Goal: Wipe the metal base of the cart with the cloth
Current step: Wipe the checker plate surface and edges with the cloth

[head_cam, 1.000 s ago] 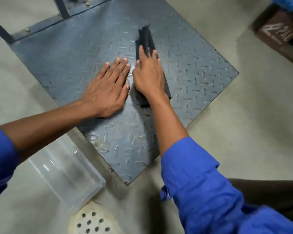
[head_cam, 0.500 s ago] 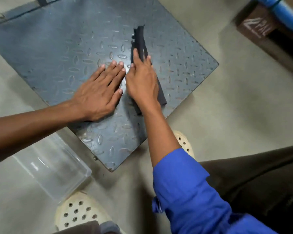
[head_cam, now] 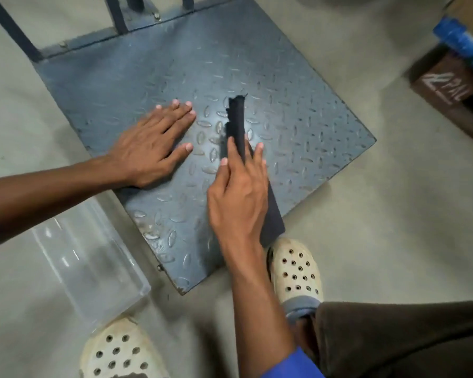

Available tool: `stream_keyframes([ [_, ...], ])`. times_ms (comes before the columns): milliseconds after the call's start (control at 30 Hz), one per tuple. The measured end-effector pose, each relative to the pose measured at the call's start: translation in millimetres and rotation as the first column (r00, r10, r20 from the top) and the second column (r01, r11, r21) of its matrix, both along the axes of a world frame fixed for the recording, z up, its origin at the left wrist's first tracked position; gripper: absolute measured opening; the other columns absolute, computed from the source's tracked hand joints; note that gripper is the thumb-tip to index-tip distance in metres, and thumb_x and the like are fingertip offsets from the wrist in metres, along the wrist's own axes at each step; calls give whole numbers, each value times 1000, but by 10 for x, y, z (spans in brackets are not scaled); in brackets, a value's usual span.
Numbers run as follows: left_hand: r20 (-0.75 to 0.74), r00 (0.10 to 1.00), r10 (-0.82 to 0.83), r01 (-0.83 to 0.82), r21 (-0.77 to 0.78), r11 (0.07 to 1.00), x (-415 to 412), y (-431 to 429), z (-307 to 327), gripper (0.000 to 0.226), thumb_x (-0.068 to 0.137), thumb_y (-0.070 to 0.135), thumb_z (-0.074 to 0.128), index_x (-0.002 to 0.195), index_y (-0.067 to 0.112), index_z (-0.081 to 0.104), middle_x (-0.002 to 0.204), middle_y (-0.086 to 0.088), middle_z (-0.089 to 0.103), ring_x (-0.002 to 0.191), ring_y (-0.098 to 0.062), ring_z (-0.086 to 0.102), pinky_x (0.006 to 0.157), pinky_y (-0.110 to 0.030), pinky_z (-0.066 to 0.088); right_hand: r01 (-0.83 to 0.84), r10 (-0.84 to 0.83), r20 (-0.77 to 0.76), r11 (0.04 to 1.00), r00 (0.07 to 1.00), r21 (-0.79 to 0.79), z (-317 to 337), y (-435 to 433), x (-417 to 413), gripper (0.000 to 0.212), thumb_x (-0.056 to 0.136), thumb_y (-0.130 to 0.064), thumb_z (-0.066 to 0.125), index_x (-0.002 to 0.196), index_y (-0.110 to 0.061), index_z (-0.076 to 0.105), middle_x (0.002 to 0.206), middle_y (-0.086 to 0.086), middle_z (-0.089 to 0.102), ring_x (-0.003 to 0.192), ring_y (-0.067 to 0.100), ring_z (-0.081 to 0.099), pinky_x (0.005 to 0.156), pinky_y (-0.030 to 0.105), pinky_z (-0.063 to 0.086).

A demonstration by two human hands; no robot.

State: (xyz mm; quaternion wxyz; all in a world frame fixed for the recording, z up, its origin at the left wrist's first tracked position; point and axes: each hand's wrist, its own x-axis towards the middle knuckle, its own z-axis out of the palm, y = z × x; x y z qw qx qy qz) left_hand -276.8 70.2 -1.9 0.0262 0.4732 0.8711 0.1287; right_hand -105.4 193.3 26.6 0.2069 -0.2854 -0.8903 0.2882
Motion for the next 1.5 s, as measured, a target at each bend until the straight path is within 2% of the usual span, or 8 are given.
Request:
stream_keyframes([
  [233,53,939,339,-339,-12,941,-460,-578,86,81,107,61,21,169,9,20,177,-12,16,165,-28,10,134,-44,5,-406,408,175,913,896,-49,-87,-217,-348,47,108,-19,47,154,-11,53,163,14,45,160,35,25,131,48,22],
  [467,67,921,383,-382,-29,924,-665,-770,111,78,107,59,19,171,13,15,178,-10,13,166,-26,6,134,-44,2,-620,545,327,760,772,195,-120,-122,-947,50,110,-32,43,160,-30,45,167,-2,41,161,29,24,122,45,25],
  [633,50,925,377,-376,-35,926,-679,-762,87,80,106,59,16,171,12,14,178,-10,11,166,-26,5,134,-44,2,-612,531,315,740,787,281,-240,-104,-1556,53,111,-38,35,163,-32,39,167,-4,41,162,27,22,123,44,23],
  [867,-36,942,333,-334,-46,941,-810,-790,-23,78,107,56,15,170,10,12,178,-11,10,166,-24,4,134,-43,-1,-600,493,370,749,788,279,-226,-328,-2157,56,113,-38,29,168,-27,25,176,-2,21,164,27,10,129,42,13],
  [1100,-50,937,346,-349,-88,933,-996,-736,-1,80,106,58,15,171,12,9,179,-11,9,166,-24,5,134,-47,0,-614,494,405,747,769,255,-157,-248,-2733,56,112,-37,26,168,-29,25,174,-3,26,164,25,12,129,42,14],
  [1333,-81,937,339,-343,-41,938,-949,-741,-6,76,108,53,16,169,6,16,177,-15,14,165,-27,10,134,-47,3,-178,122,281,967,952,182,-182,-427,-2539,62,110,-34,31,168,-15,21,175,6,24,163,29,13,131,43,11],
  [1433,-81,983,162,-166,-44,985,-908,-752,38,74,108,44,16,168,0,14,175,-22,16,164,-32,12,135,-47,5,-277,256,253,959,933,50,-94,-527,-2373,63,113,-37,25,169,-13,11,176,10,19,165,29,2,133,41,4],
  [1500,-83,995,64,-68,-52,996,-898,-750,47,74,107,42,17,167,-3,13,174,-25,15,164,-34,12,135,-47,6,-393,366,251,917,896,64,-58,-523,-2397,64,113,-38,25,169,-10,10,176,14,17,165,29,1,133,41,3],
])
